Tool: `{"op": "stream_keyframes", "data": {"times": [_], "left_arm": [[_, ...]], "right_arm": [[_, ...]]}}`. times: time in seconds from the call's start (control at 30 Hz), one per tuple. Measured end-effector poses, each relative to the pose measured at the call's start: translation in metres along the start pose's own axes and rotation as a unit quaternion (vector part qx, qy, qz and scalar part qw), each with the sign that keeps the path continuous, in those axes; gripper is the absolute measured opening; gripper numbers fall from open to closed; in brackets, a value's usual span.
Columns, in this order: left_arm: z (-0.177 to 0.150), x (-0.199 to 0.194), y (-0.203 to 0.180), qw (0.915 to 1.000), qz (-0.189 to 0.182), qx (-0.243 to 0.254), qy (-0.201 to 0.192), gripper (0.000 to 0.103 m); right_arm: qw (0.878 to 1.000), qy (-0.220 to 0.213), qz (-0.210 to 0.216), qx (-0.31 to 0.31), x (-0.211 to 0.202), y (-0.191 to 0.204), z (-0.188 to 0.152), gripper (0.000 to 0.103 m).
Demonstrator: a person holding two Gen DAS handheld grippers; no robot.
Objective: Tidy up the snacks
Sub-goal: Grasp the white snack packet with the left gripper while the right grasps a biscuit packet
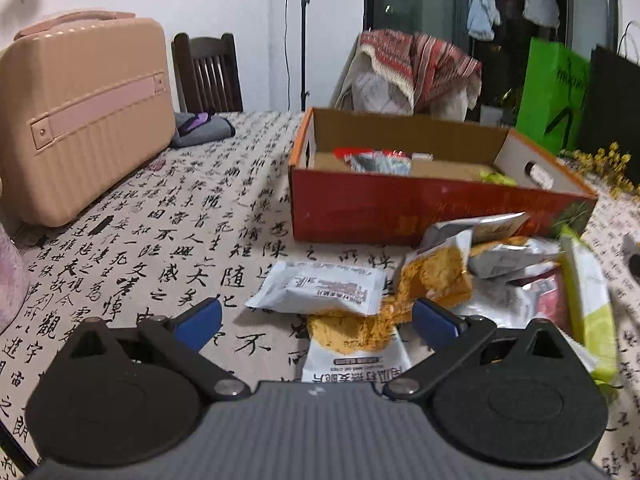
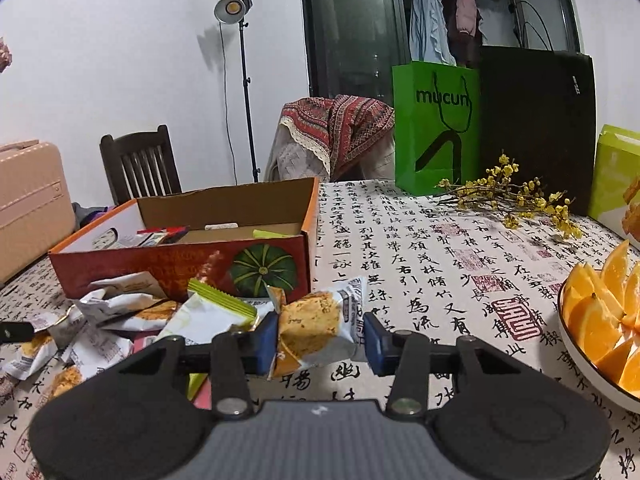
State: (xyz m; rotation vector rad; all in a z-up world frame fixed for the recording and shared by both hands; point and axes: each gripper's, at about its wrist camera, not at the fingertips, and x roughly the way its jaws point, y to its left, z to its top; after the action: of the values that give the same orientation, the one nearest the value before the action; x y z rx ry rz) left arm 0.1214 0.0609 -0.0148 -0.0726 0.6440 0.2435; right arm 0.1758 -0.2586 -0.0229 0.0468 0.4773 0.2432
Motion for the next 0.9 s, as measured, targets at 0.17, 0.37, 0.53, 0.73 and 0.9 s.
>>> {"op": "stream_keyframes", "data": {"times": [0.17, 0.37, 0.53, 0.73, 0.9], "left_arm": [[0.012, 0.017, 0.003, 1.0000, 0.007, 0.001, 0.006, 0.103], [0.024, 0.051, 0.004, 0.9986, -0.001, 0.020, 0.049, 0.103], [0.025, 0.069, 0.007, 0.9973, -0.013, 0.013, 0.071, 0.103], [0.024, 0.067, 0.012, 0.9985, -0.017, 0.005, 0.051, 0.083], [0.025, 0.061, 0.016, 0.9988, -0.029, -0.006, 0.040, 0.070]], "right_arm": [[1.000, 0.003, 0.003, 0.003, 0.002, 0.000, -0.002, 0.043], [1.000, 0.005, 0.001, 0.006, 0.004, -0.001, -0.004, 0.043], [1.000, 0.010, 0.000, 0.010, 0.007, -0.002, -0.004, 0.044], [1.000, 0.015, 0.001, 0.010, 0.009, -0.002, -0.005, 0.044], [1.000, 0.014, 0.001, 0.008, 0.009, -0.002, -0.005, 0.044]]}}
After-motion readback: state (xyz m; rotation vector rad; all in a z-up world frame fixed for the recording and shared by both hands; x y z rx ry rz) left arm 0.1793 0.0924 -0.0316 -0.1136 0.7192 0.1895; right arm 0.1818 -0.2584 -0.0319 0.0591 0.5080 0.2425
